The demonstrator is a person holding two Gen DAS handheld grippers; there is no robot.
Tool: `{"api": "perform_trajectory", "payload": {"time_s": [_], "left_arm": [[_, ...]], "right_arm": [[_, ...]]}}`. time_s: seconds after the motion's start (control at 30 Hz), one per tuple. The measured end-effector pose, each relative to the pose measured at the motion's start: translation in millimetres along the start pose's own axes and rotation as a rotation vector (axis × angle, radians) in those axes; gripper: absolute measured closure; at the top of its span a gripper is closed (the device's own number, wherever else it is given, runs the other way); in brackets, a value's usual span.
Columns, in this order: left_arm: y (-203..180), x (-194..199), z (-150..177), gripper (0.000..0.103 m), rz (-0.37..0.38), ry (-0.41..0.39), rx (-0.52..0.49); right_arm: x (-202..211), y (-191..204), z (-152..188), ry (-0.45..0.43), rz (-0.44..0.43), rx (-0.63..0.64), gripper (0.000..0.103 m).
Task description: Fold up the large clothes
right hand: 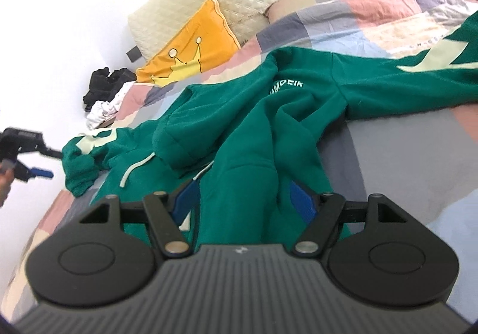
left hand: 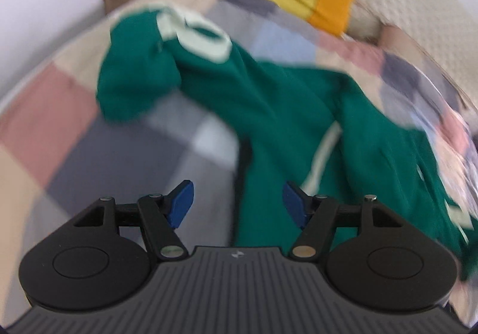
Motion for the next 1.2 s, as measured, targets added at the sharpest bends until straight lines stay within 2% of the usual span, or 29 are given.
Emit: {"api": "perform_trajectory", "payload": {"time_s": [0.1, 0.23, 0.33, 0.43, 0.57, 0.8, 1.0, 1.2], "left_arm": [[10.9, 12.3, 47.7, 0.032, 0.031, 0.057, 0.031], [27.9, 23.3, 102.2, 0.032, 0.075, 0.137, 0.077], [39.2, 24.6, 126.9, 0.032, 0.117, 0.2, 0.101], [49.3, 28.2, 145.8, 0.032, 0.12, 0.234, 0.128], [53.5, 25.5, 155.6, 0.029, 0.158, 0.289, 0.136], [55.1, 3.6, 168.0, 0.026, 0.106, 0.35, 0.077], [59.5, -6.7, 169.6, 0.026, 0.05, 0.377, 0.016], [57.7, -15.7, 172.9, 0.026, 0.078, 0.421, -0.047]], "right_arm": [[17.4, -2.6, 5.2, 0.012, 0.021, 0.006, 0.031], [40.5, -9.3, 14.1, 0.07, 0.047, -0.059, 0.031], [55.4, -12.2, 23.3, 0.112, 0.085, -0.054, 0.031], [63.4, -18.8, 28.4, 0.131, 0.098, -0.091, 0.031], [63.5, -27.3, 32.1, 0.152, 0.133, -0.13, 0.031], [62.2, -42.3, 48.2, 0.224, 0.158, -0.184, 0.031], [51.5, -49.9, 63.7, 0.322, 0.164, -0.215, 0.031], [47.6, -42.3, 69.5, 0.389, 0.137, -0.182, 0.032]]}}
Point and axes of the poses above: each gripper's, at about its wrist camera, not at the fingertips, and x roughly against the way its jaws point, y to its left, z to its underside, the point moved 5 cm from there along -x, roughly the way its jaws point, and after that the axes turned 10 degrees about x, right-handed, at the moved point
